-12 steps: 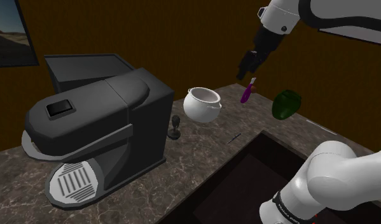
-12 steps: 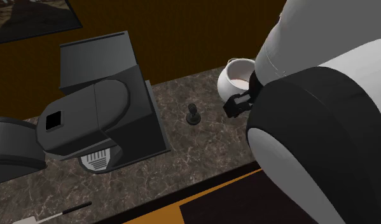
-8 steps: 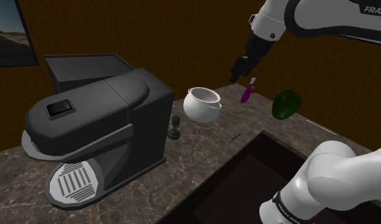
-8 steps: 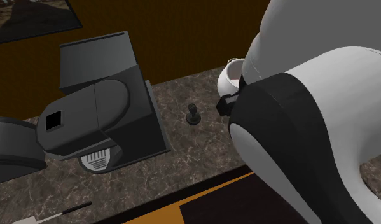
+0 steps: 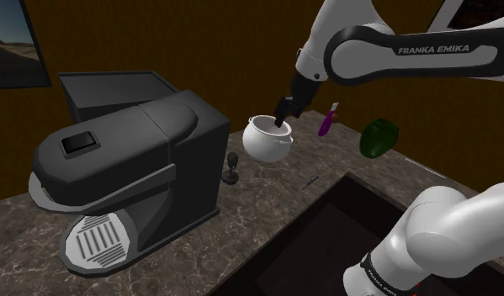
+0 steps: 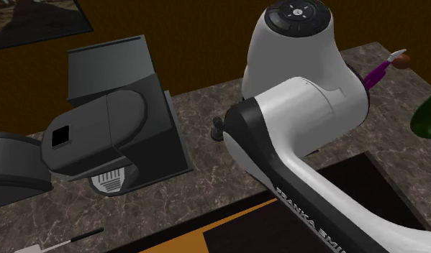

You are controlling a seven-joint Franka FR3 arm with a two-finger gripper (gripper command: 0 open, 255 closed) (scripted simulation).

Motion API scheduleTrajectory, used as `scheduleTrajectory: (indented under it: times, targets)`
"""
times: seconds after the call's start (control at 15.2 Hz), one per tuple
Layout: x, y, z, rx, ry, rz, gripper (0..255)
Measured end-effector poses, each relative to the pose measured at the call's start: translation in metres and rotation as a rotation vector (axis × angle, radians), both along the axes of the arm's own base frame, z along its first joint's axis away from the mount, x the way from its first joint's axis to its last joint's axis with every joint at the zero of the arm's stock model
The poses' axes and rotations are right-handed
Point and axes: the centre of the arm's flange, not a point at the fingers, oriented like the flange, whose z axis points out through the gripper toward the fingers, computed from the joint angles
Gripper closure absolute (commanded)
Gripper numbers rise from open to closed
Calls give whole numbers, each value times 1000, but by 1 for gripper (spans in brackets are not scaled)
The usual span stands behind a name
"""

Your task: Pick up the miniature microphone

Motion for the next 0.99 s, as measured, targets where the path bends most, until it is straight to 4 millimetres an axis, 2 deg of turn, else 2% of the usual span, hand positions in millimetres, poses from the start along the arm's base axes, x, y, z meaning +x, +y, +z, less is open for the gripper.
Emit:
scheduleTrajectory:
  times: [0.46,0.79,0.99]
  targets:
    - [52,6,-77,15,-4,-19,0]
    - [91,20,-129,26,-6,-32,0]
    - [115,20,-161,32,-7,-39,0]
